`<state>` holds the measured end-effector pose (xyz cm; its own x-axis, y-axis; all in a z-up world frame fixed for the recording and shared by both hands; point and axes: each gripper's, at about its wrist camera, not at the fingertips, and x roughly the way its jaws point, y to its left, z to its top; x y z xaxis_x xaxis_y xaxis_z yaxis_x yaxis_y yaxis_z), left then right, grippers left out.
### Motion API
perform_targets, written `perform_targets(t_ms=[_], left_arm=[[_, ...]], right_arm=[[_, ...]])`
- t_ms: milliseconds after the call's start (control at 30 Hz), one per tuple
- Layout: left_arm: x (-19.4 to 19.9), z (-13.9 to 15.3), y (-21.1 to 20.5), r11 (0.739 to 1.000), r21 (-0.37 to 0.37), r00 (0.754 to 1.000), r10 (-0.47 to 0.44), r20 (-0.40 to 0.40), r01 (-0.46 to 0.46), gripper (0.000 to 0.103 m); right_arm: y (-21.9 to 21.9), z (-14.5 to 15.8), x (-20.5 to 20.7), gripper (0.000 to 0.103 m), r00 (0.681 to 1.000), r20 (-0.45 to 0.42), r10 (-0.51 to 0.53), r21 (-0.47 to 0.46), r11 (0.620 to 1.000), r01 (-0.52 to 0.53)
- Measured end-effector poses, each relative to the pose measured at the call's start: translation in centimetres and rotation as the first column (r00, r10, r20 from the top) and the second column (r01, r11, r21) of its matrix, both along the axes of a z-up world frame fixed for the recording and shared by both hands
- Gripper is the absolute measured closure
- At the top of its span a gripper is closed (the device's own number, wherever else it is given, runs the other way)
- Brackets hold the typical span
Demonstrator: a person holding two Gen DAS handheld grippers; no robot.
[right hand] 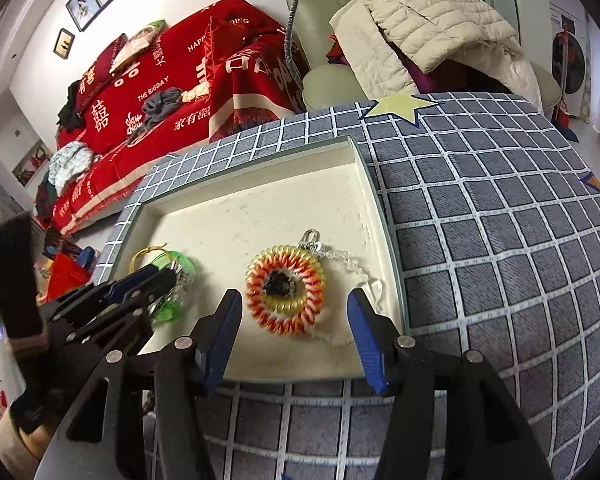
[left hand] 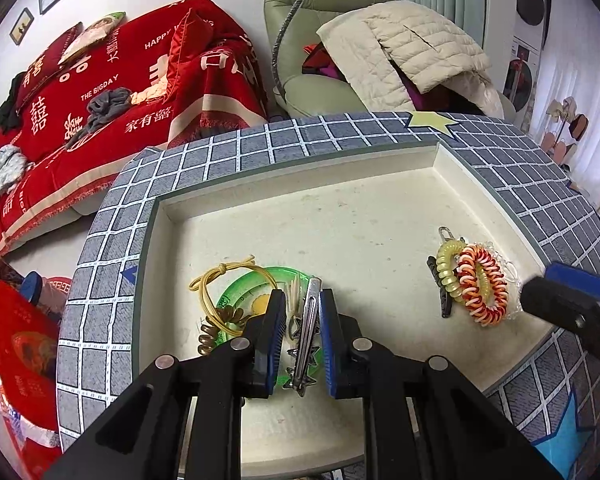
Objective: Organize jewelry
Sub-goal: 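Drop the orange tie on the yellow tie with the right tool while the left releases the silver clip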
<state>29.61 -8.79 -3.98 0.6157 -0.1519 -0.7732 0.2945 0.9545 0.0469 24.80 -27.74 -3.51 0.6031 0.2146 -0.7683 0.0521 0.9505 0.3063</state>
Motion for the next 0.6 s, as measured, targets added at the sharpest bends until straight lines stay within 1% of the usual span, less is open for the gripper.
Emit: perform_targets(t_ms=[167, 300, 433, 467, 500, 533, 567, 600], left_arm=[[-0.4, 0.8, -0.2, 1.000, 0.006, 0.999, -0.001, 0.032, 0.001, 0.065], [-0.3, 1.1, -0.7, 0.999, 0.034, 0.999, -0.009, 0.031, 0.007, 0.065], [-0.3, 1.2, -0.5, 0.999, 0.038, 0.999, 0.002, 0.034, -0.004, 0.065], [-0.3, 1.3, -0.4, 0.999, 0.041, 0.999, 0.006, 0.036, -0.007, 0.062], [-0.3, 1.3, -0.4, 0.999, 0.043, 0.999, 0.009, 0.036, -0.011, 0.029], [-0.3, 1.5, -0.3, 0.999, 0.044, 0.999, 0.019, 0.041, -0.021, 0.009], [-0.5, 1.8, -0.1, 0.998, 0.042, 0.997, 0.033, 0.066, -0.036, 0.000], [-0.9, 2.2, -0.1, 0.998, 0.038, 0.994, 0.038, 0.097, -0.042, 0.000]], right_arm=[[-0.1, 0.3, -0.9, 0.044, 1.000, -0.010, -0.007, 0.015, 1.000, 0.007], [-0.4, 1.0, -1.4, 0.044, 1.000, 0.006, -0.013, 0.022, 1.000, 0.012], [-0.8, 1.7, -2.0, 0.044, 1.000, 0.016, -0.019, 0.031, 0.999, 0.018], [-0.9, 1.7, -2.0, 0.044, 1.000, 0.018, -0.020, 0.029, 0.999, 0.019], [-1.0, 1.8, -2.2, 0.044, 1.000, 0.021, -0.022, 0.028, 0.999, 0.021], [-1.2, 1.9, -2.3, 0.044, 0.999, 0.022, -0.025, 0.028, 0.999, 0.025], [-1.2, 1.9, -2.3, 0.044, 0.999, 0.022, -0.029, 0.028, 0.999, 0.028], [-1.3, 1.9, -2.4, 0.044, 0.999, 0.021, -0.032, 0.031, 0.999, 0.032]])
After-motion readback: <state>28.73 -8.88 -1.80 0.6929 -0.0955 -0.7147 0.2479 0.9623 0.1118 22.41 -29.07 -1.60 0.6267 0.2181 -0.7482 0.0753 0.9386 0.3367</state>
